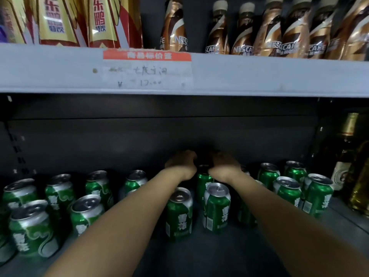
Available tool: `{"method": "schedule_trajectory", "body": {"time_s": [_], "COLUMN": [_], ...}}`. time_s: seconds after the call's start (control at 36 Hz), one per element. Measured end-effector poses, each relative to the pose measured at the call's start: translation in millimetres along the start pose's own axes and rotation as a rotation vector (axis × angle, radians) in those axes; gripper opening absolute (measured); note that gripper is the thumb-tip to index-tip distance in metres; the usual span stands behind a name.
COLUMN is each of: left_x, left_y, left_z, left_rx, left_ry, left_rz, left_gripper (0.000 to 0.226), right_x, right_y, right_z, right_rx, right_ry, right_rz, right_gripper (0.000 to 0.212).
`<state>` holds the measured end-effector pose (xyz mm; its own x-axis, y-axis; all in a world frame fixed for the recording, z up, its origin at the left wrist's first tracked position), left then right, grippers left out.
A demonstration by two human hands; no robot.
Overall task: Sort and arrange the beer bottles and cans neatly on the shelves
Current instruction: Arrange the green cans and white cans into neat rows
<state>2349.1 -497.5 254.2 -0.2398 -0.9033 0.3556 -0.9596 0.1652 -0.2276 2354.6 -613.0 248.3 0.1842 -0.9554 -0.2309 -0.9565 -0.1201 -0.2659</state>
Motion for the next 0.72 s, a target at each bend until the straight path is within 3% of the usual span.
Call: {"method": "schedule_trajectory", "body": {"time_s": [0.08,0.22,0.33,0.56,0.64,0.72], "left_x": [-14,-42,-73,-116,-118,-115], "left_y": [13,41,64,90,87,77], "left_z": [-17,-35,-47,-62,-59,-52], "left_rx": [0.049,0.095,0.168,0.237,0.225,0.176], "left_ry": [-0.008,-0.047,0.004,0.054,0.058,0.014], "left_rz": [-0.048,-0.104,-0.191,-0.326,-0.324,-0.292], "left_gripper": [0.032,0.031,0.032,0.027,0.026,0.028], "right_x": [-24,-65,-81,-86,-85,-79], "right_y": [11,43,65,73,72,61], "right_z": [-9,7,33,27,26,15], "right_rx": [0.039,-0.213,-0.389,-0.277,-0.307,-0.304], "right_ry": [-0.048,-0.225,-0.096,0.147,0.119,-0.068], "right_rz": [-0.078,-0.204,-0.263,-0.297,-0.279,-0.183], "right_gripper": [0.033,0.029,0.068,0.063,0.062,0.067]}}
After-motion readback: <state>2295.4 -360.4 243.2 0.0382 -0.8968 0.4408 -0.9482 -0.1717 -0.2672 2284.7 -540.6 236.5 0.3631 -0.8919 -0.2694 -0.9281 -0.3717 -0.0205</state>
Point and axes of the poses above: each hand's wrist, its own y-axis away from the middle knuckle, its own z-axis out of the palm, x = y × z, the point moved 9 cm from there along -y, towards the middle knuckle
